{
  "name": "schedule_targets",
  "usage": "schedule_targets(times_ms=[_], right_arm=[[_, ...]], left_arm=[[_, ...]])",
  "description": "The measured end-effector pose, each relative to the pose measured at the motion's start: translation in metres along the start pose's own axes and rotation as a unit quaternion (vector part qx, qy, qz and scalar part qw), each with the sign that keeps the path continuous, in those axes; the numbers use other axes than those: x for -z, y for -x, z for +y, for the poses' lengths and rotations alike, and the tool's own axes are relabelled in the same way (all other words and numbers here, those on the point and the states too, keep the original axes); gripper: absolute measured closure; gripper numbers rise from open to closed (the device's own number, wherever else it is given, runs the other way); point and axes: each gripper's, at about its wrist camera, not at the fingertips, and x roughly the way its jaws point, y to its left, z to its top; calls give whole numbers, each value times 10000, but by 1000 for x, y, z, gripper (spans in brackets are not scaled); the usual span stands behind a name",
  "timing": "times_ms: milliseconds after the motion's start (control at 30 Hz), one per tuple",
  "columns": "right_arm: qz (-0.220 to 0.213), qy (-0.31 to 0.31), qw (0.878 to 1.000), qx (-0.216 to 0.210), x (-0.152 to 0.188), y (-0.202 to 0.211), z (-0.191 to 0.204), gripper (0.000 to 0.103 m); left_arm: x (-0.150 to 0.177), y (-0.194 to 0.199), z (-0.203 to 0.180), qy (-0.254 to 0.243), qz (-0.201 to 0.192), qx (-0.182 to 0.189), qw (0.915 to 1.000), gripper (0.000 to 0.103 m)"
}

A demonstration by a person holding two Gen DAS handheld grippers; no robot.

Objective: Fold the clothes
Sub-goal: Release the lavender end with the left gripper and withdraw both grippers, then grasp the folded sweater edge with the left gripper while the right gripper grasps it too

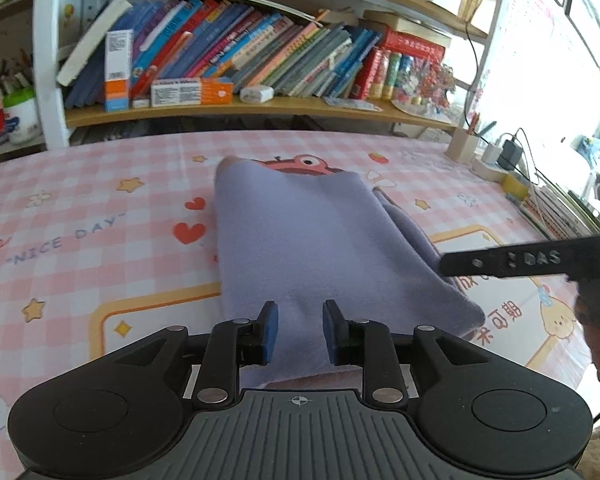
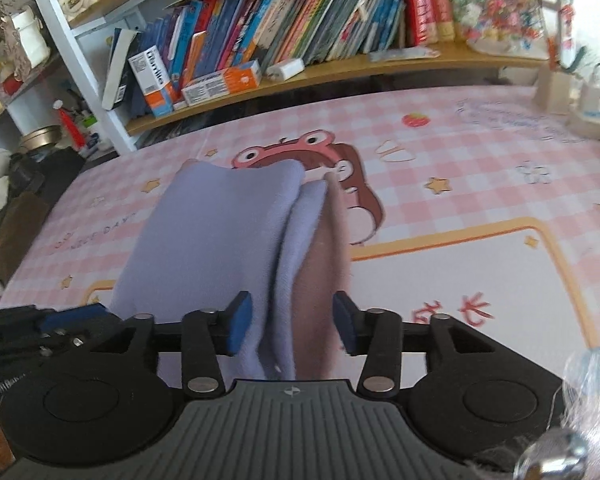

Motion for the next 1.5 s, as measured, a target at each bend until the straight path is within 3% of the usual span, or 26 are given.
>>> schedule_targets(times_ms=[100,167,367,1100,1200,1500], right_arm=[[-33,116,9995,279,7,10,4,44],[-50,184,9989,438,12,15,7,34],[65,420,9971,631,27,23,23,22],[688,308,9916,1047,65,21,47,20],[712,284,9912,1075,64,20,47,15],[666,134,9945,802,56,18,42,4]], left_arm=[[3,8,2,-23,-61,-127,9999,56],[4,12,2,-89,-75,-176,9998,53],[11,16,-2,-383,58,-184,9991,37],[39,13,23,-188,542,62,9983,32],[37,13,25,-181,534,72,9984,31],[25,17,35,-31,372,116,9992,15]])
